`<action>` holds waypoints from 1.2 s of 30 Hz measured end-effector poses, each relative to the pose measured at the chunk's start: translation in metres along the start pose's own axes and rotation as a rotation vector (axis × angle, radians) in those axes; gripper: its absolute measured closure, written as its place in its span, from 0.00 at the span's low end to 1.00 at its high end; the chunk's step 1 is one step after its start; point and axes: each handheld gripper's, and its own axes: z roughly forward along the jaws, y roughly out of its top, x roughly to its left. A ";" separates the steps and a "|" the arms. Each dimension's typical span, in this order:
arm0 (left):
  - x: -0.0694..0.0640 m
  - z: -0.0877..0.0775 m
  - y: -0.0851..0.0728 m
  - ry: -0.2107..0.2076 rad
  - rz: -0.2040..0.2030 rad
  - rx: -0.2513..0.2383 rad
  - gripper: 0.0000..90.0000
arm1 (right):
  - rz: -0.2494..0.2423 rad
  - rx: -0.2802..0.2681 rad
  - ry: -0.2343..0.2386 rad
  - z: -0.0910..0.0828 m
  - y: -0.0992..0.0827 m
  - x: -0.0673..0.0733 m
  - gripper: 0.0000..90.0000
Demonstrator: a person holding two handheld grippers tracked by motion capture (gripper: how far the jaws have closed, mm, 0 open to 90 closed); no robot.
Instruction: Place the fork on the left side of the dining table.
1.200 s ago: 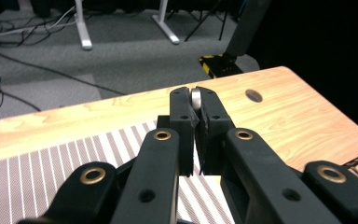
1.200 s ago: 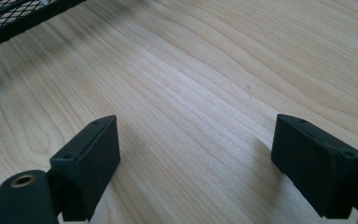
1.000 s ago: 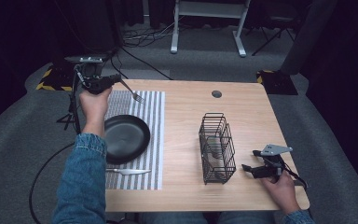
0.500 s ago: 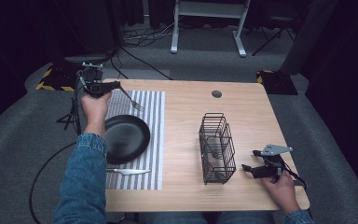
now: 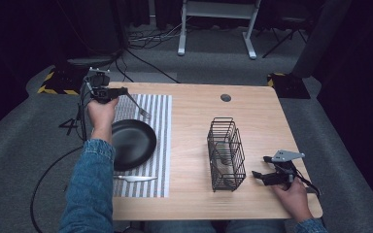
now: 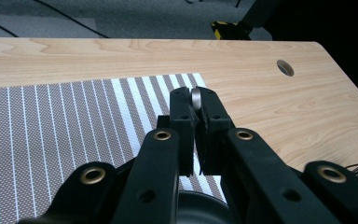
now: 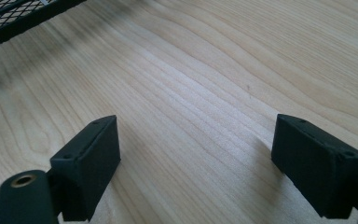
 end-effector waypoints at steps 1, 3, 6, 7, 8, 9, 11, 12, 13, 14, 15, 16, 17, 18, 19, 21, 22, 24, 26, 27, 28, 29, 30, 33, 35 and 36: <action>0.001 0.001 0.000 -0.002 -0.001 0.002 0.96 | 0.000 0.000 0.000 0.000 0.000 0.000 0.17; 0.002 0.001 -0.001 -0.003 -0.009 0.002 0.96 | 0.000 0.000 0.000 0.000 0.000 0.000 0.17; 0.005 0.002 -0.003 -0.019 -0.025 -0.002 0.96 | 0.000 0.000 0.000 0.000 0.000 0.000 0.17; 0.006 0.003 -0.003 -0.018 -0.027 -0.001 0.96 | 0.000 0.000 0.000 0.000 0.000 0.000 0.17; 0.006 0.003 -0.004 -0.017 -0.029 -0.002 0.96 | 0.000 0.000 0.000 0.000 0.000 0.000 0.17; 0.007 0.003 -0.005 -0.020 -0.035 -0.005 0.96 | 0.000 0.000 0.000 0.000 0.000 0.000 0.17; 0.009 0.003 -0.005 -0.023 -0.040 -0.009 0.96 | 0.000 0.000 0.000 0.000 0.000 0.000 0.17; 0.009 0.003 -0.005 -0.024 -0.045 -0.009 0.96 | 0.000 0.000 0.000 0.000 0.000 0.000 0.17; 0.010 0.003 -0.006 -0.026 -0.050 -0.008 0.96 | 0.000 0.000 0.000 0.000 0.000 0.000 0.17; 0.010 0.003 -0.006 -0.026 -0.050 -0.008 0.96 | 0.000 0.000 0.000 0.000 0.000 0.000 0.17; 0.012 0.003 -0.006 -0.030 -0.055 -0.007 0.96 | 0.000 0.000 0.000 0.000 0.000 0.000 0.17; 0.014 0.003 -0.006 -0.027 -0.057 -0.008 0.96 | 0.000 0.000 0.000 0.000 0.000 0.000 0.17; 0.015 0.004 -0.006 -0.023 -0.055 -0.006 0.95 | 0.000 0.000 0.000 0.000 0.000 0.000 0.17; 0.016 0.004 -0.006 -0.010 -0.053 -0.006 0.95 | 0.000 0.000 0.000 0.000 0.000 0.000 0.17; 0.016 0.004 -0.006 0.006 -0.054 -0.004 0.94 | 0.000 0.000 0.000 0.000 0.000 0.000 0.17; 0.020 0.005 -0.007 0.029 -0.051 0.000 0.91 | 0.000 0.000 0.000 0.000 0.000 0.000 0.17; 0.022 0.005 -0.008 0.033 -0.052 0.003 0.90 | 0.000 0.000 0.000 0.000 0.000 0.000 0.17; 0.027 0.006 -0.009 0.044 -0.056 0.008 0.89 | 0.000 0.000 0.000 0.000 0.000 0.000 0.17; 0.031 0.007 -0.011 0.055 -0.067 0.013 0.88 | 0.000 0.000 0.000 0.000 0.000 0.000 0.17; 0.033 0.007 -0.012 0.060 -0.071 0.016 0.87 | 0.000 0.000 0.000 0.000 0.000 0.000 0.17; 0.036 0.008 -0.013 0.066 -0.076 0.018 0.86 | 0.001 0.000 0.000 0.000 0.000 0.000 0.17; 0.038 0.008 -0.014 0.072 -0.081 0.021 0.85 | 0.001 0.000 0.000 0.000 0.000 0.000 0.17; 0.038 0.008 -0.014 0.072 -0.081 0.021 0.83 | 0.000 0.000 0.000 0.000 0.000 0.000 0.17; 0.045 0.009 -0.017 0.083 -0.092 0.026 0.80 | 0.002 0.001 -0.002 0.000 0.000 0.000 0.17; 0.047 0.009 -0.018 0.093 -0.091 0.030 0.78 | 0.002 0.002 -0.002 0.000 0.000 0.000 0.17; 0.047 0.010 -0.019 0.108 -0.082 0.035 0.77 | 0.003 0.002 -0.002 0.000 0.000 0.000 0.17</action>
